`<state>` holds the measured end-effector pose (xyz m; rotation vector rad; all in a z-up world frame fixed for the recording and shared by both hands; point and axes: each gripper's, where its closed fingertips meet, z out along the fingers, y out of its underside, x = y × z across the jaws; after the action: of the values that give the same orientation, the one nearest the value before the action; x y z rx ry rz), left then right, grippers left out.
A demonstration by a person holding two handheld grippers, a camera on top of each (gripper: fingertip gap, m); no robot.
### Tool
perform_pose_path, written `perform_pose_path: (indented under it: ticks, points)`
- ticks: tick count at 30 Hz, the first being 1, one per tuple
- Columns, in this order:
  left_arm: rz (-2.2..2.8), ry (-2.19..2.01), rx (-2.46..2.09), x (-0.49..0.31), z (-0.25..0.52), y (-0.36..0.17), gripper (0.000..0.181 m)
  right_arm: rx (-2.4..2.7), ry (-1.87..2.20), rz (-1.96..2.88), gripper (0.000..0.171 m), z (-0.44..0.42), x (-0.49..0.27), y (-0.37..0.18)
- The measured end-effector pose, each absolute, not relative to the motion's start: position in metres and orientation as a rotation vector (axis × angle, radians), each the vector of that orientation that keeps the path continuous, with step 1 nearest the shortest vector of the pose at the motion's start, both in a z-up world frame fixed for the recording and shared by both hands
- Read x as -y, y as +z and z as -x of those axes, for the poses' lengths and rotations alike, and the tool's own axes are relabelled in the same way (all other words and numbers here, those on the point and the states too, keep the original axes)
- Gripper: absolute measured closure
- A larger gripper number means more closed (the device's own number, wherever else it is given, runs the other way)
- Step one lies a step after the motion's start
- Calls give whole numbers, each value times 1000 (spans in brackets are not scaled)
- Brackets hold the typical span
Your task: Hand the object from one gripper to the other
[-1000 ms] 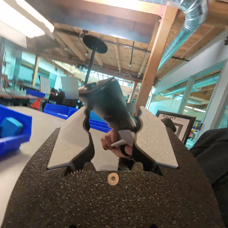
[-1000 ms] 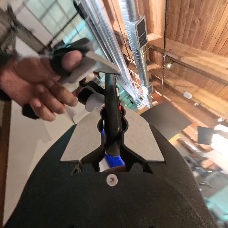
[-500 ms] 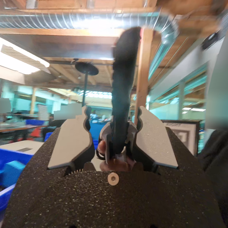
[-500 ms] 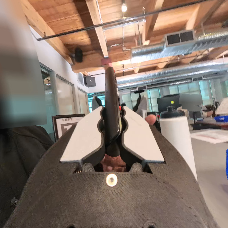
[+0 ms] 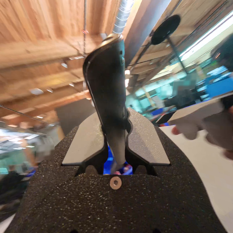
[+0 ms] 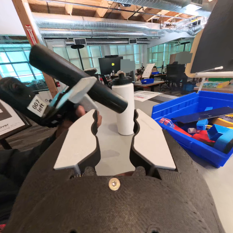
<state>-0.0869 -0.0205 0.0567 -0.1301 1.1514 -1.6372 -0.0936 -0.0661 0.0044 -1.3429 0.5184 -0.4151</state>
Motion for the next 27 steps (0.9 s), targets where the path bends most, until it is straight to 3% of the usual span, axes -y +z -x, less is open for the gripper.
perform_pose_path:
  ticks: [7,13,15,17,20,27]
  points:
    - [20,-1111,-872,16,97,61,153,-377,-72,1317,101,173,25,38]
    - [-118,-839,-719,28,111,57,153,-535,-129,1365,88,176,15,29]
    - [-176,-813,-697,37,116,51,153,-600,-181,1355,98,165,22,25]
    - [-188,-798,-726,42,111,45,153,-622,-207,1350,125,157,29,21]
    - [-178,-849,-795,42,101,40,145,-651,-241,1389,143,145,40,11]
    - [-219,-929,-1137,58,79,12,115,-627,-241,1451,147,125,62,-3]
